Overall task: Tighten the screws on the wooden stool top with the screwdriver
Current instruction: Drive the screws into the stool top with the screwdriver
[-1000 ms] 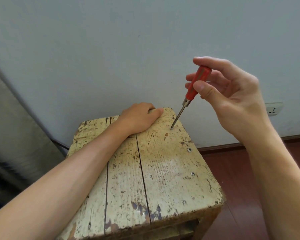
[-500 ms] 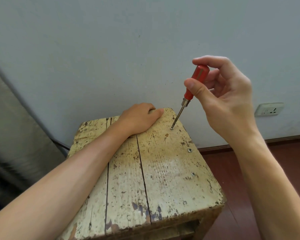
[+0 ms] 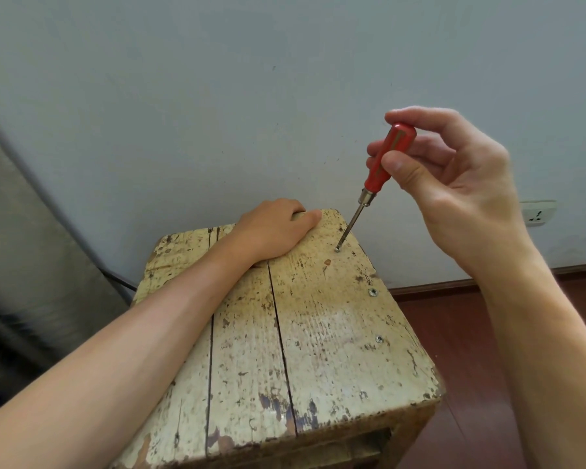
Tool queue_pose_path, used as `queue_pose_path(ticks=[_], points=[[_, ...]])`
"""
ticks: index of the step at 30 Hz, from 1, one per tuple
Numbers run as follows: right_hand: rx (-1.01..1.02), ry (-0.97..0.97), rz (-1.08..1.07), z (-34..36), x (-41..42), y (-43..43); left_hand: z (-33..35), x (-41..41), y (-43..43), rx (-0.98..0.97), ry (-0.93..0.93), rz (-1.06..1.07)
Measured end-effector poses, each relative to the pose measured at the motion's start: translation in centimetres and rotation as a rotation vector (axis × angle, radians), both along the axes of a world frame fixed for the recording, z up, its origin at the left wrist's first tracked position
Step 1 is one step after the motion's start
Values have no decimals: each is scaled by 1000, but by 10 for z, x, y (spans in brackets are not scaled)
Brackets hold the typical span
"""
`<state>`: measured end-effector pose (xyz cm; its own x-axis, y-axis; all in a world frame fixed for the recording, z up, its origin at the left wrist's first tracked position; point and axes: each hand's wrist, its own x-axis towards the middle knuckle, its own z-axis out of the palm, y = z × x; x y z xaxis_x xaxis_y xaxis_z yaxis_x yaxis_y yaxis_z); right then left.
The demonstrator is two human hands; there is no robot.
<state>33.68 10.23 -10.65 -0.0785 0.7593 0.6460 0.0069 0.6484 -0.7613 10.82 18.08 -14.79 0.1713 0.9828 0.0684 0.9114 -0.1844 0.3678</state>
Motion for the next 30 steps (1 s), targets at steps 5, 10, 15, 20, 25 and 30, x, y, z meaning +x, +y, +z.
queue_pose_path(ticks=[5, 10, 15, 20, 25, 30], points=[[37, -38, -117, 0, -10, 1, 0, 0, 0, 0, 2, 1], [112, -66, -199, -1, -16, 0, 1, 1, -1, 2, 3, 4], [93, -55, -40, -4, -4, 4, 1, 0, -1, -8, 4, 2], [90, -23, -11, -6, -3, 6, 1, 0, 0, -6, 3, 2], [101, -8, -49, -3, -5, 4, 1, 1, -1, -7, 3, 6], [111, -54, -166, -4, -14, 3, 1, 1, -1, -5, 1, 0]])
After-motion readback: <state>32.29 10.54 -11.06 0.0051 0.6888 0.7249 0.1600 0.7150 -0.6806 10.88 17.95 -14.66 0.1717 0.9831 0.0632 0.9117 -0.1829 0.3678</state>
